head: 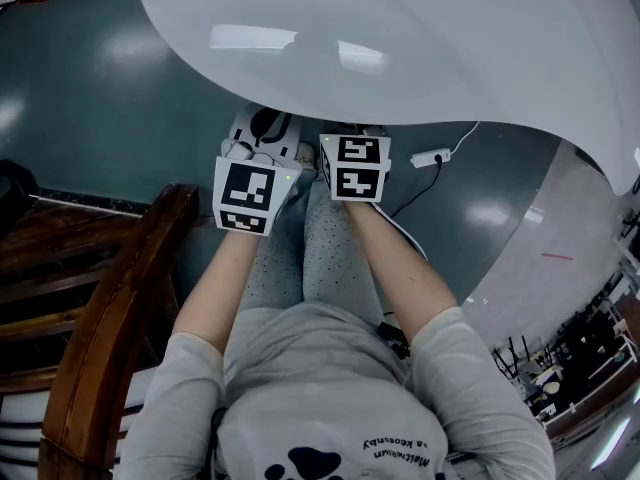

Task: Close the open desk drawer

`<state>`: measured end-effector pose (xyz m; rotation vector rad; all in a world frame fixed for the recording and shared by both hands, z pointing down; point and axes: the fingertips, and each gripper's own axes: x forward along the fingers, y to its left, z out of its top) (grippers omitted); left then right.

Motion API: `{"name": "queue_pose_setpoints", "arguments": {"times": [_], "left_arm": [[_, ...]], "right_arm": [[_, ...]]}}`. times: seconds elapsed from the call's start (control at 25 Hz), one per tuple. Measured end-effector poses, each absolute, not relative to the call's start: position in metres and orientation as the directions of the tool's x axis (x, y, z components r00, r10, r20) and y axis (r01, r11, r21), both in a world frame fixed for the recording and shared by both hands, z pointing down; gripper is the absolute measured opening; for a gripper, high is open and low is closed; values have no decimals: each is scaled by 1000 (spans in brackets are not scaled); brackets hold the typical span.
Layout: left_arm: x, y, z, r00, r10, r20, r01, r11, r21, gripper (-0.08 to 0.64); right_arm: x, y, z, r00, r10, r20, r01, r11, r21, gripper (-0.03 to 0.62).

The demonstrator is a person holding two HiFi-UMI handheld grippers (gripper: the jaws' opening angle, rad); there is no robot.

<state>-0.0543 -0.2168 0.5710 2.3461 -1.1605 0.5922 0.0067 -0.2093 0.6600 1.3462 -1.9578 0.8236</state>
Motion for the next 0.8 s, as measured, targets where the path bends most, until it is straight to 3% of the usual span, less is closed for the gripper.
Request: {"name": "queue_pose_setpoints", "arguments": {"times": [0.8], "left_arm": [[-46,-240,575,560,-613,558,-810,-548,210,9]], "right_arm": [[11,-257,655,-282,-596,751,-949,288,-128,117]]}}
